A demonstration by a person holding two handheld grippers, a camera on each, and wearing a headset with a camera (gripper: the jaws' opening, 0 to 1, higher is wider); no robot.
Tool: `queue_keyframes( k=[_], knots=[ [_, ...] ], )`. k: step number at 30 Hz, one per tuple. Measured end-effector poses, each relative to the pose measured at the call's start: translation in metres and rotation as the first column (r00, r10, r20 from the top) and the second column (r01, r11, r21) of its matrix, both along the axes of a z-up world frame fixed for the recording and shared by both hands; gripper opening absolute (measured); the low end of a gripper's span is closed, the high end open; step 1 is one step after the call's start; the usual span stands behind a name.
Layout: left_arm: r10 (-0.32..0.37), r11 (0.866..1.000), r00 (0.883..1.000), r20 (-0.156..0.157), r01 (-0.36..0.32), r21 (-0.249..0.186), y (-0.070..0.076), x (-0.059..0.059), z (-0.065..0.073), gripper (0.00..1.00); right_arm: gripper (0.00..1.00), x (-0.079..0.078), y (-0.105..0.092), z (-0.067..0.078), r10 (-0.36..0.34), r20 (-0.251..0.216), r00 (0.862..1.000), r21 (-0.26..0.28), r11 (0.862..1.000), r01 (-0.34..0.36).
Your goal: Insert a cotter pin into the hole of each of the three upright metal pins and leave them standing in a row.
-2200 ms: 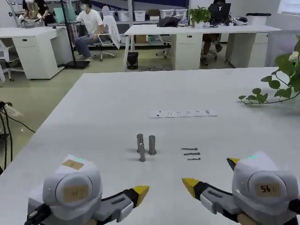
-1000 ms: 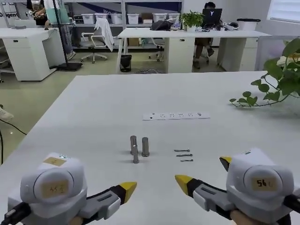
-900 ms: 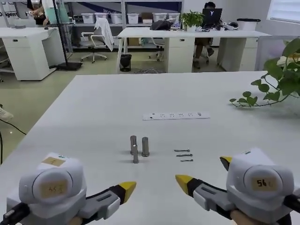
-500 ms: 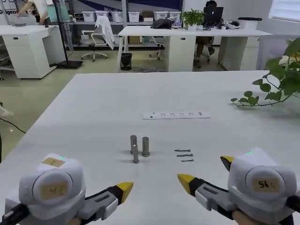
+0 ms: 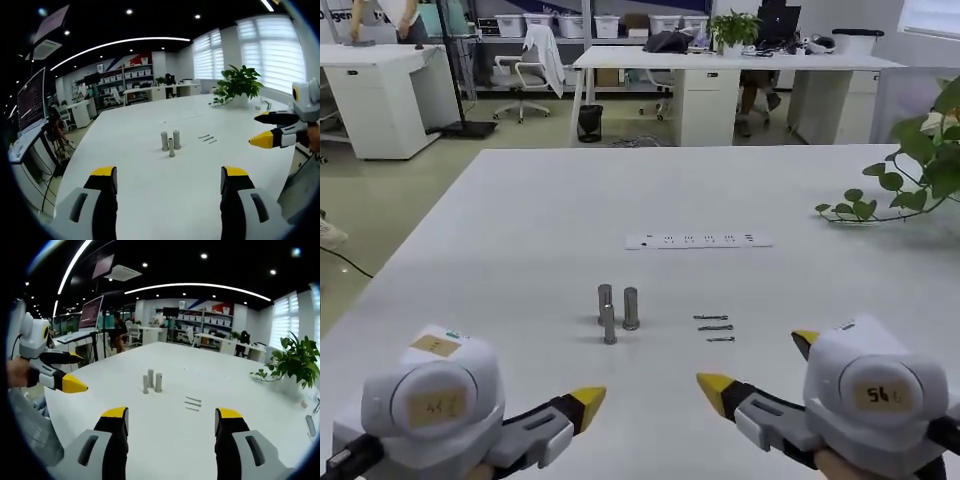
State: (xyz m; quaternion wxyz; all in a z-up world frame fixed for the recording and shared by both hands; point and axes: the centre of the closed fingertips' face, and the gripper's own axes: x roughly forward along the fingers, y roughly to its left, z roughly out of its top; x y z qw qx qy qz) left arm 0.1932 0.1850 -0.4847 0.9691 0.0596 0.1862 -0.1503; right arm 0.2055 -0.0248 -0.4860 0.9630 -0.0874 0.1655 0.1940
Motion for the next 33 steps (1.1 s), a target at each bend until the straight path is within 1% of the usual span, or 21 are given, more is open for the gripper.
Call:
queue_keyframes(
  k=[2,3,9,15,16,17,19,21,22,23,24,25,29,30,33],
  knots=[
    [-0.003,1.000,1.000,-0.005,0.003,0.002,-0.001,0.001,-0.002,0.83,0.68,0.000,0.000,-0.001,0.001,-0.002,1.000,-0.001,1.000,-0.001],
    [-0.003,1.000,1.000,-0.001,0.003,0.002,-0.001,0.002,-0.001,0.83,0.68,0.001,0.000,-0.002,0.001,-0.006,1.000,-0.002,1.000,-0.001],
    [-0.009,1.000,1.000,0.001,0.009,0.003,-0.003,0.006,-0.003,0.81,0.67,0.004,-0.002,-0.004,-0.005,-0.012,1.000,0.006,1.000,0.005],
    [-0.027,1.000,1.000,0.011,0.027,-0.003,-0.005,0.017,-0.005,0.76,0.64,0.006,-0.003,-0.003,0.006,-0.012,1.000,0.011,1.000,-0.006],
    [-0.031,1.000,0.999,0.010,0.031,-0.004,-0.006,0.019,-0.005,0.74,0.64,0.006,-0.003,-0.003,0.007,-0.012,1.000,0.011,1.000,-0.006],
    [-0.040,0.999,0.999,-0.009,0.040,0.007,-0.007,0.021,-0.008,0.73,0.64,0.007,-0.003,-0.003,0.008,-0.014,1.000,0.010,1.000,-0.007],
    [-0.051,0.999,0.999,0.005,0.051,0.013,-0.010,0.026,-0.008,0.70,0.63,0.008,-0.003,-0.004,0.010,-0.015,1.000,0.012,1.000,-0.010],
    [-0.064,0.998,0.998,0.004,0.064,0.014,-0.012,0.033,-0.009,0.68,0.62,0.009,-0.003,-0.003,0.013,-0.015,1.000,0.017,1.000,-0.013],
    [-0.065,0.998,0.998,0.004,0.065,0.015,-0.013,0.035,-0.009,0.67,0.61,0.009,-0.003,-0.004,0.014,-0.015,1.000,0.017,1.000,-0.013],
    [-0.081,0.996,0.997,0.008,0.080,0.023,-0.016,0.041,-0.011,0.67,0.61,0.010,-0.004,-0.004,0.013,-0.017,1.000,0.018,1.000,-0.012],
    [-0.083,0.996,0.997,0.008,0.082,0.024,-0.016,0.043,-0.012,0.65,0.61,0.011,-0.004,-0.004,0.012,-0.017,1.000,0.018,1.000,-0.012],
    [-0.089,0.996,0.996,0.010,0.088,0.027,-0.019,0.047,-0.012,0.63,0.60,0.011,-0.005,-0.004,0.012,-0.017,1.000,0.020,1.000,-0.011],
    [-0.111,0.994,0.994,0.015,0.111,0.024,-0.025,0.064,-0.016,0.60,0.59,0.014,-0.007,-0.004,0.012,-0.019,1.000,0.028,1.000,-0.011],
    [-0.123,0.992,0.992,0.012,0.122,0.028,-0.027,0.070,-0.019,0.59,0.58,0.015,-0.007,-0.004,0.012,-0.019,1.000,0.033,0.999,-0.011],
    [-0.141,0.989,0.990,0.011,0.140,0.040,-0.032,0.079,-0.023,0.55,0.57,0.016,-0.007,-0.004,0.016,-0.020,1.000,0.040,0.999,-0.016]
  ],
)
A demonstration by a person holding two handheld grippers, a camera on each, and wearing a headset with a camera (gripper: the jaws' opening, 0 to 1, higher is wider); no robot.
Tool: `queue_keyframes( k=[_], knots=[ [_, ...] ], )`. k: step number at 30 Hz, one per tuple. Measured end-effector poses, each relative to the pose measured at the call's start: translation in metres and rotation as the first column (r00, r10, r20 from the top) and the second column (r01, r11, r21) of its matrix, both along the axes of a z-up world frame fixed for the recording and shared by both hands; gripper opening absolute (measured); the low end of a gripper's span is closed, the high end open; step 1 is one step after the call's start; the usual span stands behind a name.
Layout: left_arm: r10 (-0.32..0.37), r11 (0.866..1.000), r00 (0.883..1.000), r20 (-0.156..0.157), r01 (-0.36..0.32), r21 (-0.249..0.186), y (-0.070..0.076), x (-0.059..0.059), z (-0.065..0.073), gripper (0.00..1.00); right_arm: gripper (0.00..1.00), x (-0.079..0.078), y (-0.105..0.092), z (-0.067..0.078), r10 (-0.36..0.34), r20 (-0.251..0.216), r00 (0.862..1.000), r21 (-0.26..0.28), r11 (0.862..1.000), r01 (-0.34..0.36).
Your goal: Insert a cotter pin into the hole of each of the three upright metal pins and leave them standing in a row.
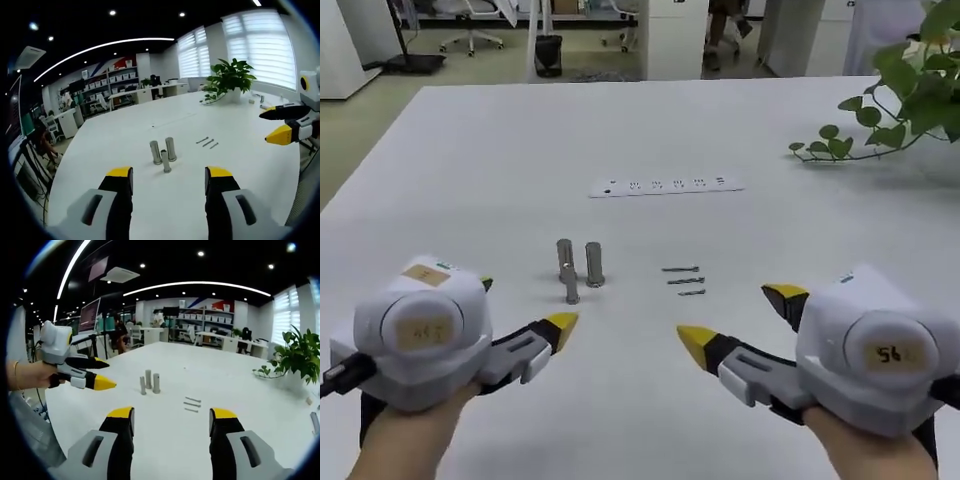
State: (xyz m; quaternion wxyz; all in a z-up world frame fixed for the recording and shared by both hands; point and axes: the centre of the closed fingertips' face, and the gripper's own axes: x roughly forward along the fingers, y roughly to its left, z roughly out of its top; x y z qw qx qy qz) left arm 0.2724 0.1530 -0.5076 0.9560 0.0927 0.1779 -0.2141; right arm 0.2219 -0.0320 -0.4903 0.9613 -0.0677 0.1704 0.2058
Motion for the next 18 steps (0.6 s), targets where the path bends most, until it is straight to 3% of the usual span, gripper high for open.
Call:
queue_keyframes(
  k=[3,12,18],
  knots=[
    [-0.018,1.000,1.000,0.004,0.018,0.005,-0.004,0.012,-0.006,0.52,0.57,0.002,0.000,0.000,0.006,0.005,1.000,0.000,1.000,-0.006],
    [-0.081,0.996,0.996,-0.023,0.081,0.029,-0.016,0.038,-0.031,0.43,0.54,0.008,0.004,-0.010,0.020,-0.006,1.000,0.019,1.000,-0.020],
    [-0.102,0.995,0.994,-0.030,0.103,0.009,-0.021,0.054,-0.042,0.37,0.53,0.013,0.006,-0.017,0.022,-0.016,1.000,0.033,0.999,-0.022]
  ],
)
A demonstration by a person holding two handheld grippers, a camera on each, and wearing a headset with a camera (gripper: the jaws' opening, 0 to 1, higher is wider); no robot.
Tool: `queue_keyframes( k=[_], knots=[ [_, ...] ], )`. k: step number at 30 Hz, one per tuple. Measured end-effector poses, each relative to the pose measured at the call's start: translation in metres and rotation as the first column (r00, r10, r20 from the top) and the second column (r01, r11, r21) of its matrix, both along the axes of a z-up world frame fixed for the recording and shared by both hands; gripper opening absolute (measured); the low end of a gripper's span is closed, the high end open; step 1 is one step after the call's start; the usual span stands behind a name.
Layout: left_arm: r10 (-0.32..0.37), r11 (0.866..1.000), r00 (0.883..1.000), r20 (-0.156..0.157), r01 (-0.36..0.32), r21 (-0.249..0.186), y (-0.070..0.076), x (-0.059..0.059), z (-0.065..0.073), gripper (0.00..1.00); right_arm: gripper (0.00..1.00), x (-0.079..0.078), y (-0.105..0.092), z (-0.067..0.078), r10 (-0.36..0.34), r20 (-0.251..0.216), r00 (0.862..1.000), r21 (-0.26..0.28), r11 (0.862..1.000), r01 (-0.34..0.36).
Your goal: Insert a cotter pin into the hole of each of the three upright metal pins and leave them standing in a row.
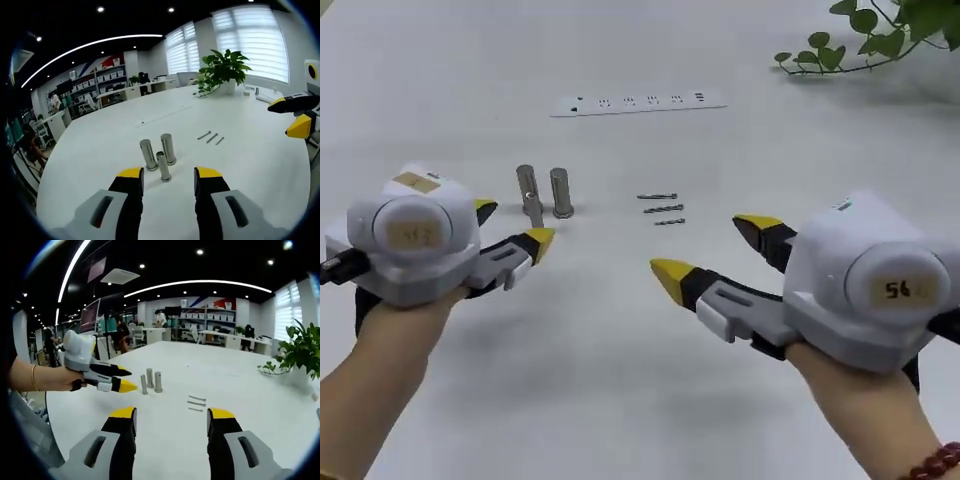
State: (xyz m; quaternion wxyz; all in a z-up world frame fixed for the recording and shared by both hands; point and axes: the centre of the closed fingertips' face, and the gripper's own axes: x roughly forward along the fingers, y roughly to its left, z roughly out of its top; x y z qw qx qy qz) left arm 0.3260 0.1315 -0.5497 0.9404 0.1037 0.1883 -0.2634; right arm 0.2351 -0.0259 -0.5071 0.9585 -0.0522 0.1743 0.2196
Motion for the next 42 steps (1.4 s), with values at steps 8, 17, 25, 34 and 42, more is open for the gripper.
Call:
queue_keyframes(
  k=[8,17,25,34,42],
  knots=[
    [-0.026,1.000,1.000,-0.007,0.026,-0.005,-0.005,0.017,-0.015,0.30,0.51,0.002,0.000,-0.012,-0.005,-0.020,1.000,0.011,1.000,0.005],
    [-0.069,0.998,0.998,0.005,0.069,0.015,-0.016,0.028,-0.023,0.21,0.50,0.001,0.000,-0.022,-0.012,-0.055,0.998,0.024,1.000,0.013],
    [-0.076,0.997,0.997,0.000,0.076,0.009,-0.015,0.035,-0.026,0.13,0.50,0.002,-0.006,-0.025,-0.034,-0.065,0.997,0.021,0.999,0.036],
    [-0.081,0.996,0.997,-0.013,0.081,-0.022,-0.011,0.035,-0.028,0.06,0.51,0.002,-0.007,-0.027,-0.041,-0.071,0.997,0.021,0.999,0.043],
    [-0.118,0.992,0.993,-0.032,0.116,-0.053,-0.014,0.029,-0.027,0.05,0.51,0.002,-0.005,-0.027,-0.036,-0.071,0.997,0.013,0.999,0.037]
  ],
)
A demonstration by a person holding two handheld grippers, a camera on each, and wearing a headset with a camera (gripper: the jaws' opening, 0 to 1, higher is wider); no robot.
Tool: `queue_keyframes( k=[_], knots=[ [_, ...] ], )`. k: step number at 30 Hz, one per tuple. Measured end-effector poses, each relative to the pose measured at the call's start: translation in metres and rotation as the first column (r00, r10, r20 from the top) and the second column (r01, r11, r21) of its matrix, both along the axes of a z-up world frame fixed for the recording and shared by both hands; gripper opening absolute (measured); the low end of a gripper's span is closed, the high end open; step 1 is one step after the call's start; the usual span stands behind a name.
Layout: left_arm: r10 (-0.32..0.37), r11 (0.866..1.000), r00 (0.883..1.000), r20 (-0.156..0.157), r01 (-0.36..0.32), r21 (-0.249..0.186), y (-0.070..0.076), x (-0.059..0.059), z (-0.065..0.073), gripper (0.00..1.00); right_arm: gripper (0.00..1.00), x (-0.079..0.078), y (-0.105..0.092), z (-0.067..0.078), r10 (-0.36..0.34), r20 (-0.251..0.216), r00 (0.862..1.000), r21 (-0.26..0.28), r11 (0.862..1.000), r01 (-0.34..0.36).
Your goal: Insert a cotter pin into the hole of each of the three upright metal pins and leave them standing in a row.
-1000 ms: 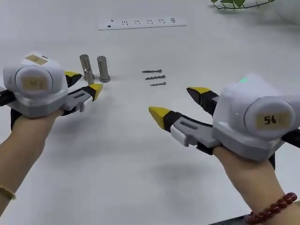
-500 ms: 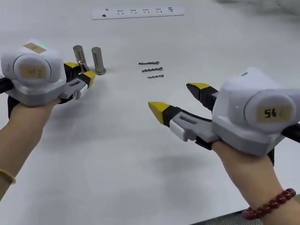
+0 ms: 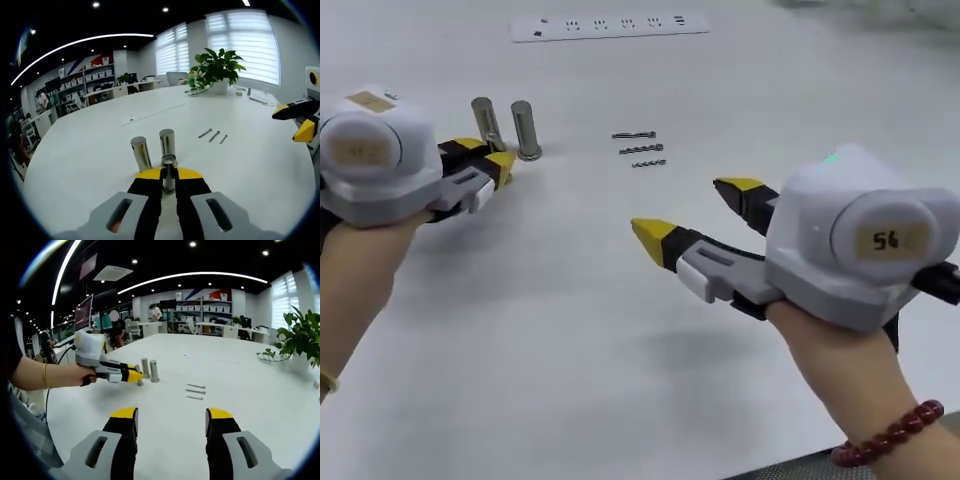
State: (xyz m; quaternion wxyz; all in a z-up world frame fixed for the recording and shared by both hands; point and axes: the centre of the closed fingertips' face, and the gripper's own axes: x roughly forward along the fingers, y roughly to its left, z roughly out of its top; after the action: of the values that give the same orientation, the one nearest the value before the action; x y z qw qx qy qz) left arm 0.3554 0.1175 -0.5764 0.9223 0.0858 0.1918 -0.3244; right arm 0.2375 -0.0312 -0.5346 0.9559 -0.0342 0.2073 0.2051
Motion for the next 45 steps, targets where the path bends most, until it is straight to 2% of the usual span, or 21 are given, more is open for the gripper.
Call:
queue_keyframes(
  k=[3,5,13,17,24,30,32,33,34,41,45],
  knots=[
    [-0.035,0.999,0.999,0.000,0.035,0.002,-0.004,-0.008,0.001,0.05,0.51,0.000,0.001,-0.001,0.003,-0.005,1.000,0.001,1.000,-0.003],
    [-0.053,0.998,0.999,-0.001,0.053,0.026,-0.006,-0.013,0.000,0.05,0.51,0.000,0.002,-0.001,0.007,-0.004,1.000,0.000,1.000,-0.007],
    [-0.119,0.993,0.993,-0.026,0.119,-0.004,-0.020,-0.042,0.000,0.05,0.51,-0.001,0.004,-0.001,0.013,-0.007,1.000,0.002,1.000,-0.013],
    [-0.165,0.986,0.986,-0.023,0.166,0.021,-0.029,-0.057,0.001,0.05,0.51,-0.001,0.004,0.001,0.012,-0.003,1.000,0.011,1.000,-0.012],
    [-0.205,0.979,0.978,-0.031,0.205,0.005,-0.037,-0.075,0.004,0.05,0.50,-0.002,0.003,0.000,0.011,-0.017,1.000,0.027,1.000,-0.010],
    [-0.218,0.976,0.975,-0.042,0.218,-0.010,-0.039,-0.082,0.003,0.05,0.50,-0.003,0.005,-0.001,0.018,-0.023,1.000,0.022,1.000,-0.018],
    [-0.219,0.976,0.975,-0.047,0.219,0.001,-0.039,-0.083,0.000,0.06,0.50,-0.003,0.005,-0.001,0.019,-0.023,1.000,0.022,1.000,-0.019],
    [-0.224,0.974,0.973,-0.047,0.225,0.018,-0.038,-0.084,-0.002,0.06,0.50,-0.003,0.005,-0.001,0.019,-0.022,1.000,0.022,1.000,-0.019],
    [-0.228,0.974,0.973,-0.035,0.228,0.011,-0.038,-0.085,0.000,0.06,0.50,-0.002,0.005,-0.001,0.020,-0.023,1.000,0.022,1.000,-0.019],
    [-0.231,0.973,0.972,-0.031,0.232,0.014,-0.036,-0.085,0.001,0.06,0.50,-0.002,0.005,-0.001,0.018,-0.025,1.000,0.025,1.000,-0.017],
    [-0.234,0.971,0.972,-0.018,0.235,0.035,-0.036,-0.085,0.000,0.06,0.49,-0.002,0.006,-0.002,0.022,-0.031,0.999,0.027,0.999,-0.022]
  ],
)
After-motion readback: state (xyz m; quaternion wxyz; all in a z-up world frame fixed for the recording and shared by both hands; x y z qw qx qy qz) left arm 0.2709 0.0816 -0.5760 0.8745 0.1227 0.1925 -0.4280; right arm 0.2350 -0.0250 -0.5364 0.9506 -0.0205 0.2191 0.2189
